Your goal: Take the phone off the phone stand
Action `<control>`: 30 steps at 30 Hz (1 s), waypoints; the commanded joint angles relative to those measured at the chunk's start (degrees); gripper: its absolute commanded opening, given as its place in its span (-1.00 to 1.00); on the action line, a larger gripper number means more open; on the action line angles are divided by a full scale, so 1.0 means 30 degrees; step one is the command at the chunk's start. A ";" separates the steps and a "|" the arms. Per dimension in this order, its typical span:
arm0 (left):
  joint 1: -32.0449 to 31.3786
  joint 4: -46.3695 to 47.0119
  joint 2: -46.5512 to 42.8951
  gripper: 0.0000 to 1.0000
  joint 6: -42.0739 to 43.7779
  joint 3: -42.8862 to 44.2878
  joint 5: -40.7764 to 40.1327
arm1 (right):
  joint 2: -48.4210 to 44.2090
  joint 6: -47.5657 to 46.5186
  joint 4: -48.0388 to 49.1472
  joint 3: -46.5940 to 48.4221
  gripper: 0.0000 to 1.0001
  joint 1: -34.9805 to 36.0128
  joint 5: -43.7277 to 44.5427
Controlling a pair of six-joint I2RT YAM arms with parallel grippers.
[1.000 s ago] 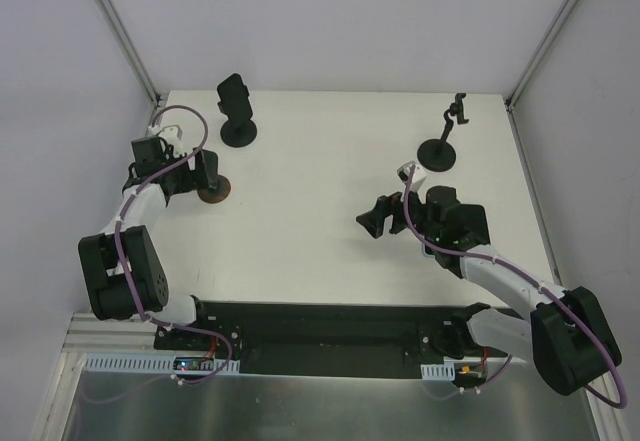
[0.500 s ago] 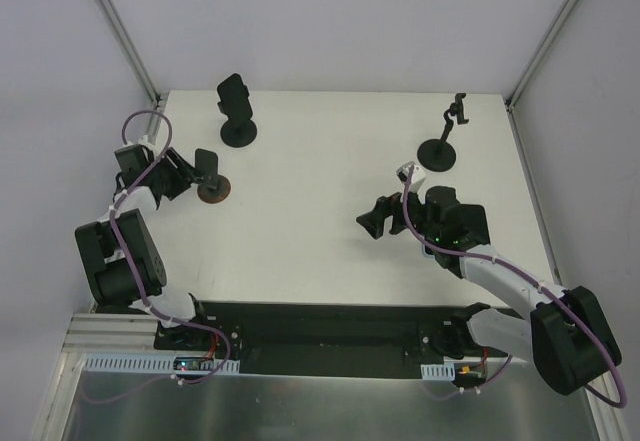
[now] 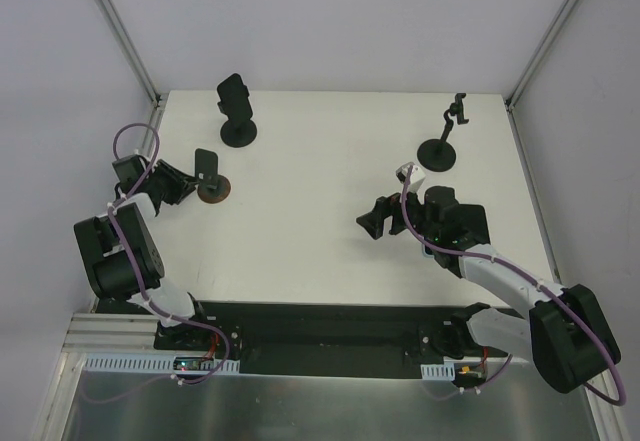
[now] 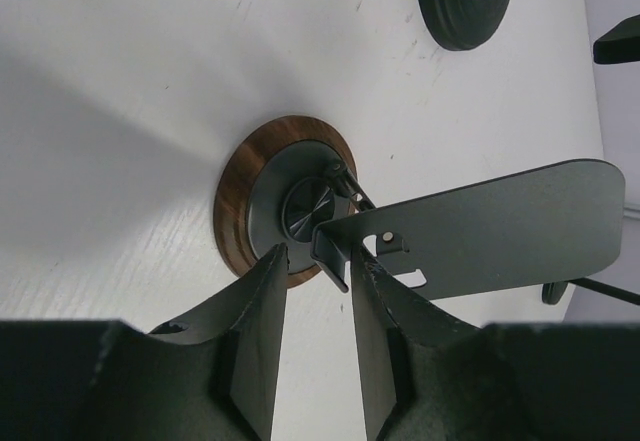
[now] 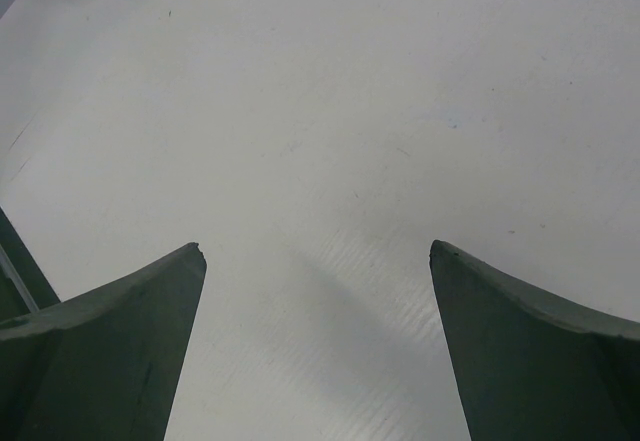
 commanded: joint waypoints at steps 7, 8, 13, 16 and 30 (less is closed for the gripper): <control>-0.0084 0.2214 0.0866 -0.68 -0.1671 -0.0431 0.1772 | 0.0072 -0.0367 0.0411 0.0584 0.93 0.0066 0.0055; -0.0055 0.2389 0.0866 -0.72 -0.1759 -0.0460 0.1830 | 0.0073 -0.0367 0.0411 0.0584 0.93 0.0095 0.0026; -0.0084 0.3589 0.0690 -1.00 -0.3250 -0.1162 0.2854 | -0.0015 -0.0279 0.0411 0.0585 0.93 0.0067 -0.0004; -0.0405 0.5024 0.0369 -1.00 -0.5036 -0.1923 0.3529 | -0.0191 -0.0103 0.0440 0.0555 0.93 0.0067 -0.0033; -0.8310 0.5292 -0.3704 -1.00 -0.9902 -0.3302 -0.1300 | -0.1597 0.1595 0.1376 0.0643 0.93 0.0534 0.0112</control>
